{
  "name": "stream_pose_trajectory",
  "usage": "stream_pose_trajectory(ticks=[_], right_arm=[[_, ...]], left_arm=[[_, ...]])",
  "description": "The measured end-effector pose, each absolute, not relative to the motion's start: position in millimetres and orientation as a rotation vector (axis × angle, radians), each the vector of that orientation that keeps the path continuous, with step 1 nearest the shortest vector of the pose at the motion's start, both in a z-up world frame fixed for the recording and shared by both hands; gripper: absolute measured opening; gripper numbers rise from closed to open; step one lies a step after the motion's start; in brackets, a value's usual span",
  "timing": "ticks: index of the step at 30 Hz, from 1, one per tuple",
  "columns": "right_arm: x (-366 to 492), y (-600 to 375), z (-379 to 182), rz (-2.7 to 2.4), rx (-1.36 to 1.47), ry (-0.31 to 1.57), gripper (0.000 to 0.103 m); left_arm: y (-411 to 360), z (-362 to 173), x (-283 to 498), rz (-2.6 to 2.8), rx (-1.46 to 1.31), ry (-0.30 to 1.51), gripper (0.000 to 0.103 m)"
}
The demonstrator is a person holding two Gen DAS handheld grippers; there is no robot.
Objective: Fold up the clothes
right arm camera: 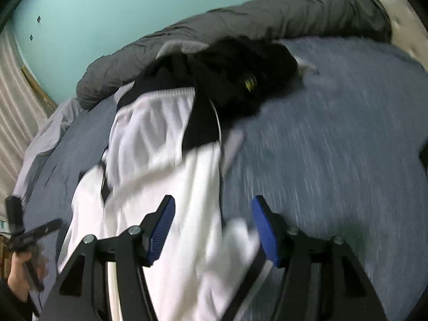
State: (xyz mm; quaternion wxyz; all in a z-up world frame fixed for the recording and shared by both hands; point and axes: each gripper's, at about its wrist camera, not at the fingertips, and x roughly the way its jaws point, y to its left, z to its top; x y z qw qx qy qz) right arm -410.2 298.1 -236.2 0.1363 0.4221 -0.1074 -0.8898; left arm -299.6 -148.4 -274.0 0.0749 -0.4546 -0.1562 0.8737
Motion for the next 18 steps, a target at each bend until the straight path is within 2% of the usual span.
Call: stream_pose_trajectory(ticks=[6,9,16,17,18], right_arm=[[-481,270,-221,-2.641,1.228,-0.196,0.061],[-510,257,-215,-2.672,1.234,-0.126,0.061],[-538,243,-229,-2.697,1.263,0.014,0.061],[-539,243,-231,-2.691,1.265,0.021,0.060],[-540,243,-234,-2.684,1.268,0.029,0.057]], left_arm=[[-120,-255,-370,2.605,-1.324,-0.357,0.080],[-112,-251,-413,2.594,-1.324,-0.362,0.080],[-98,-260,-490,2.581,-1.402,-0.318,0.080],[-95,-264,-494,2.565,-1.417,-0.305,0.079],[-92,-267,-498,2.547,-1.431,-0.287,0.069]])
